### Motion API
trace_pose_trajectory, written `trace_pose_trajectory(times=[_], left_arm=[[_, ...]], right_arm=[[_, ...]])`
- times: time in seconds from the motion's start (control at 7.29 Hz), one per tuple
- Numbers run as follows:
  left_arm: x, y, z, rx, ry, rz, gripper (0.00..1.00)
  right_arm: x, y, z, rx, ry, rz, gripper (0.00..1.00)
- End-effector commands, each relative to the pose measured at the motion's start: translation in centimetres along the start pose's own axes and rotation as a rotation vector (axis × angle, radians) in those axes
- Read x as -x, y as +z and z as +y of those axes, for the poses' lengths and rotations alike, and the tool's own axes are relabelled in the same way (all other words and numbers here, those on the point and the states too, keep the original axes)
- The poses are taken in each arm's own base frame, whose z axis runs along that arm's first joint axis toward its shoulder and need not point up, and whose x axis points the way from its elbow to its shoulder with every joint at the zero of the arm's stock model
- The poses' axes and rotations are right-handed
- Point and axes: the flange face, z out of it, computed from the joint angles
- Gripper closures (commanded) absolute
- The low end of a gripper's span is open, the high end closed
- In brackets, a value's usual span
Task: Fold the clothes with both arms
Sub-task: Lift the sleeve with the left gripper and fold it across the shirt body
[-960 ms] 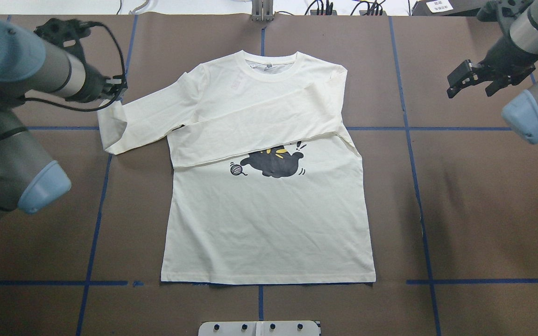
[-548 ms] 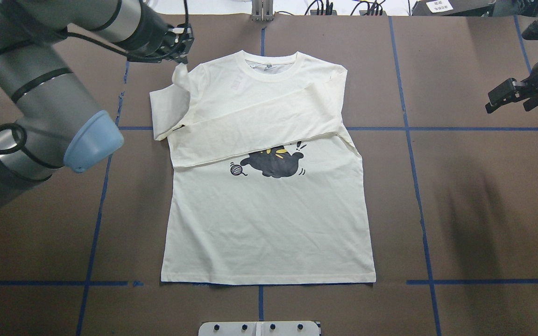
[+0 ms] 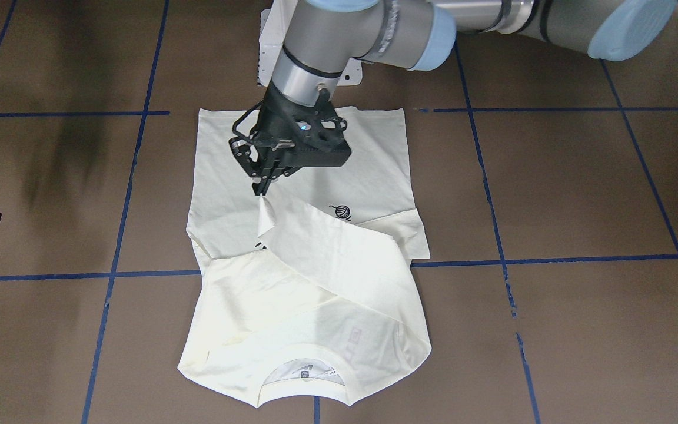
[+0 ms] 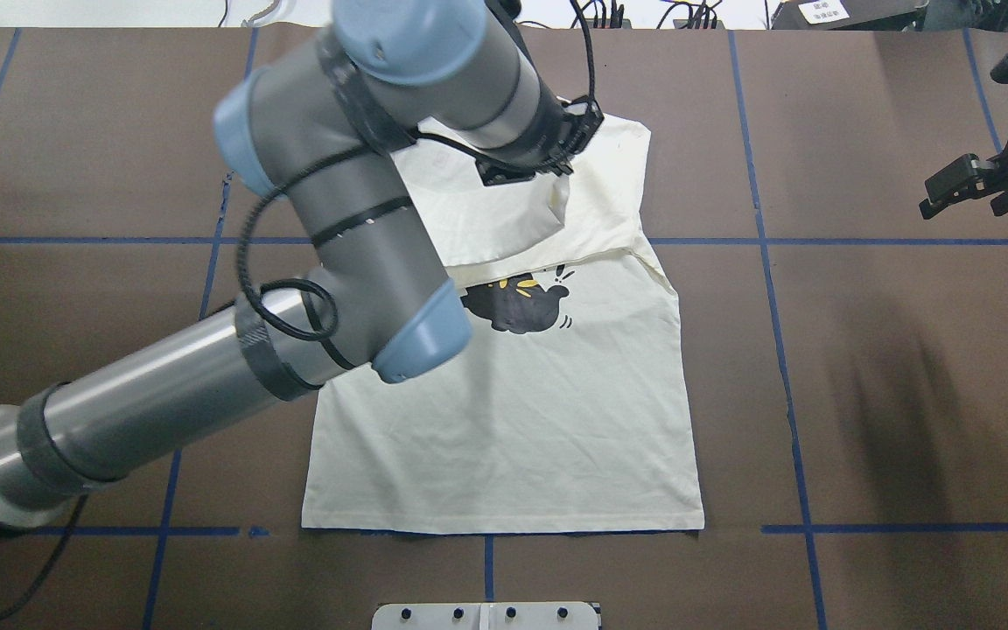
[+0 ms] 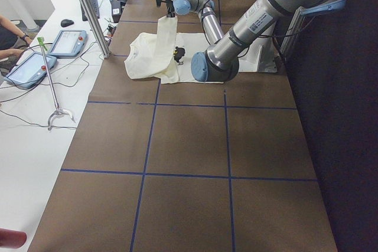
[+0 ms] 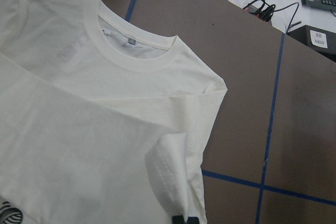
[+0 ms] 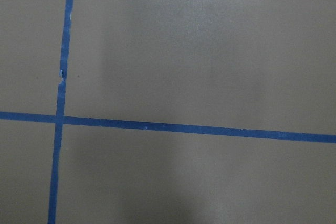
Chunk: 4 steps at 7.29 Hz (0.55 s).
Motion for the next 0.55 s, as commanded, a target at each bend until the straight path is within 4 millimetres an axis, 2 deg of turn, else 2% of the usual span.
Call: trace_pose_trajectory(times=[0.0, 0.14, 0.27, 0.41], left_arm=[[-0.7, 7.6, 2.5, -0.015, -0.038, -0.008, 1.00], [-1.0, 10.3, 4.5, -0.044, -0.040, -0.016, 1.00], [-0.6, 14.9, 8.5, -0.073, -0.066, -0.004, 0.93], [-0.9, 17.0, 10.8, -0.078, -0.063, 0.000, 0.01]], right_arm=[[-0.1, 0.2, 0.1, 0.005, 0.005, 0.001, 0.00], [-0.2, 0.2, 0.1, 0.006, 0.008, 0.002, 0.00], [-0.2, 0.3, 0.0, 0.007, 0.011, 0.002, 0.00], [-0.1, 0.3, 0.0, 0.007, 0.009, 0.002, 0.00]])
